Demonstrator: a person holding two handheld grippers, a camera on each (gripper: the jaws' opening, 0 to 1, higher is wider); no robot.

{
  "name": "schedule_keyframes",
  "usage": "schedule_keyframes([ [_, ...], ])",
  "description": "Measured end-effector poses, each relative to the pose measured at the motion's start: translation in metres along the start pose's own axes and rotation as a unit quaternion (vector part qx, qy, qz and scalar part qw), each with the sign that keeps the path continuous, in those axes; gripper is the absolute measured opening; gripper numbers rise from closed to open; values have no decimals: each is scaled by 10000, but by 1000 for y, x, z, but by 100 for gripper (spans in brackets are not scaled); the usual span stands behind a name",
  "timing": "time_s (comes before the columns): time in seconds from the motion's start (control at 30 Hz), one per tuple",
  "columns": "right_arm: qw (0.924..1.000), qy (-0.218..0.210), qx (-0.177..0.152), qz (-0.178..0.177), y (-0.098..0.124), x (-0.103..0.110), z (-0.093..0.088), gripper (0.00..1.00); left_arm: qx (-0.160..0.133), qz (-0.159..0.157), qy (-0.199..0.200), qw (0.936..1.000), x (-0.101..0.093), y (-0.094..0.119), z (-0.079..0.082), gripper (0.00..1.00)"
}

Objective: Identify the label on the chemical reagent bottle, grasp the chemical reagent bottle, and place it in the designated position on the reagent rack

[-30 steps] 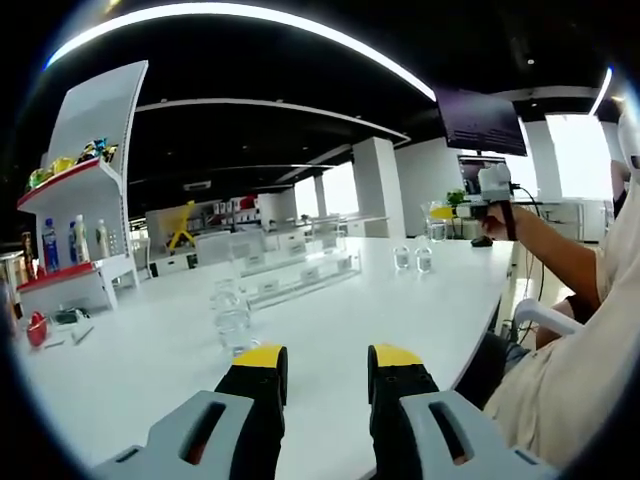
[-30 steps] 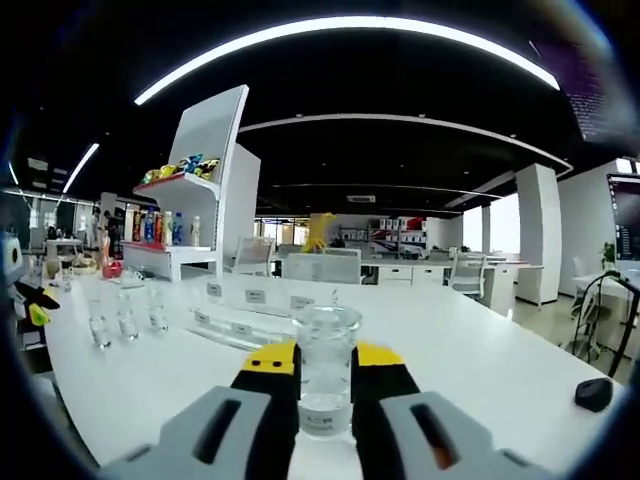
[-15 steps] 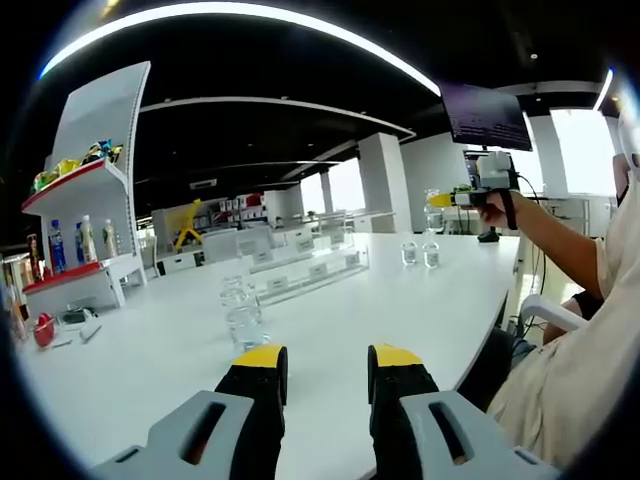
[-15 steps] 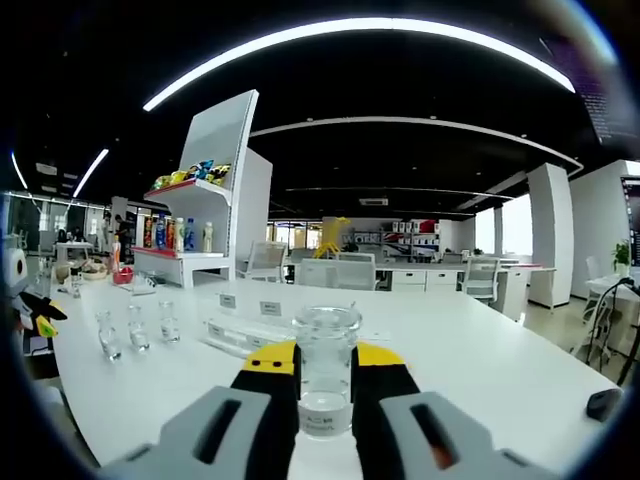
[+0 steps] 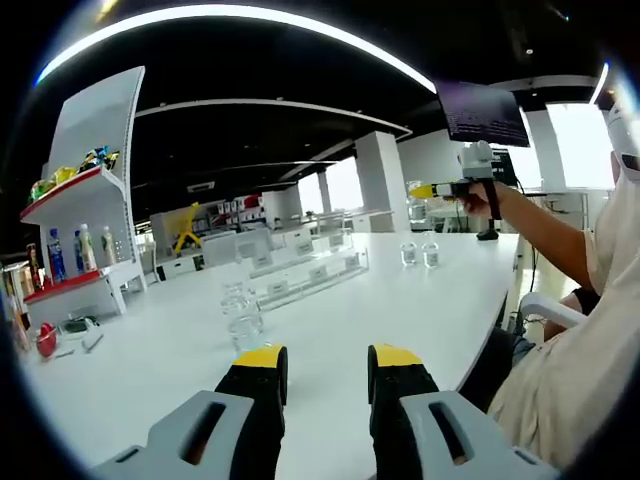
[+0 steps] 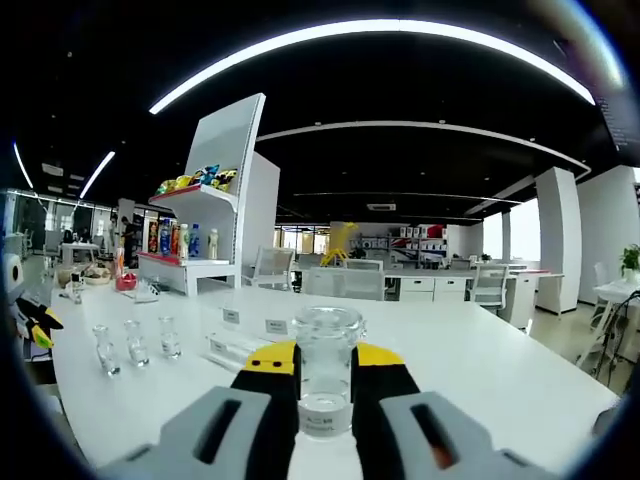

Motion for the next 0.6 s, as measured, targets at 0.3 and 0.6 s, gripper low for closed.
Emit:
schedule_keyframes([
  [0.3,10000,-10,-52,21,-25,2,12,19,72,-113,2,9999,2,-4,0,32],
  [0.6,9999,121,-68,-29,-53,3,23,19,113,-222,-15,9997,-1,-9,0,32],
])
Point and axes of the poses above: the point that each gripper's makers call its tool centre point, and the gripper's own axes: y roughly backward along the fingers, x roughly to its left, z roughly out of its top, the point moved 1 cm from there along y, roughly backward along the fingers, and after that the axes turned 2 degrees about -z, right-handed, at the moved point
